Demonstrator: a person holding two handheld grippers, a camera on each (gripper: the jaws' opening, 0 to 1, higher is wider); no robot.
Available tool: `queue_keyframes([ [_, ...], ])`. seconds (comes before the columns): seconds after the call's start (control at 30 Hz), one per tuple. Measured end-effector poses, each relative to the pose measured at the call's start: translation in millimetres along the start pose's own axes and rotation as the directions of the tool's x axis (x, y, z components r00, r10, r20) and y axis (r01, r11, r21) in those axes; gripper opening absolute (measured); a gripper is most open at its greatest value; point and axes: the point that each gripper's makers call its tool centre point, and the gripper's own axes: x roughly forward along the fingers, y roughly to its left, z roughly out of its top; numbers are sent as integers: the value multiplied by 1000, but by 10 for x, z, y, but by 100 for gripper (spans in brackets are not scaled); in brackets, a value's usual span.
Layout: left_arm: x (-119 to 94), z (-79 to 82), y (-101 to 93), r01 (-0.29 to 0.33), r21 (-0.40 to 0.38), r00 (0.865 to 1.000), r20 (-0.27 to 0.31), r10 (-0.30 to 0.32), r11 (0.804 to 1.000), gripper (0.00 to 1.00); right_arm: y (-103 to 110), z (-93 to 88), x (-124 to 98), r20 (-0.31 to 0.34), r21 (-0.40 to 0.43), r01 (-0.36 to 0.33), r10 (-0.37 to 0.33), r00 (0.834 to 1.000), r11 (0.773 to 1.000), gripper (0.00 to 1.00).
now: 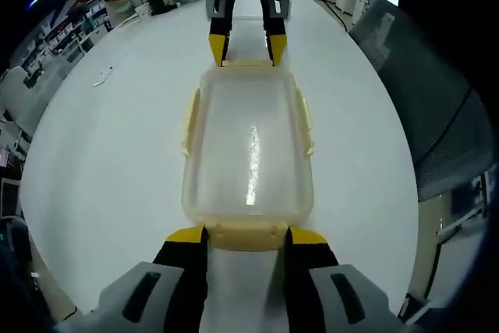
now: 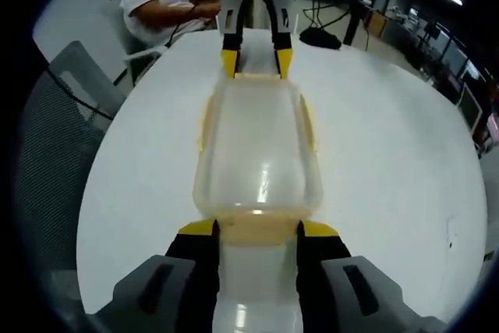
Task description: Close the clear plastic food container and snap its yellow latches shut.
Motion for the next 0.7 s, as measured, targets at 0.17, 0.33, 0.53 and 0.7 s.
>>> queue_keyframes([
  [0.17,-48,0,-31,4,10,1000,-9,-4,1000,32,48,37,-60,12,5,-16,16,1000,1000,35],
  [0.33,-147,52,-43,-9,9,1000,-6,9,1000,32,63,80,-149,22,3,-12,12,1000,1000,35],
  [0.53,-270,159,-71,-20,17,1000,-1,20,1000,32,104,129,-310,35,-2,-6,6,999,1000,35],
  [0.7,-358,259,-98,-30,23,1000,6,30,999,32,147,150,-438,41,-6,-4,4,999,1000,35],
])
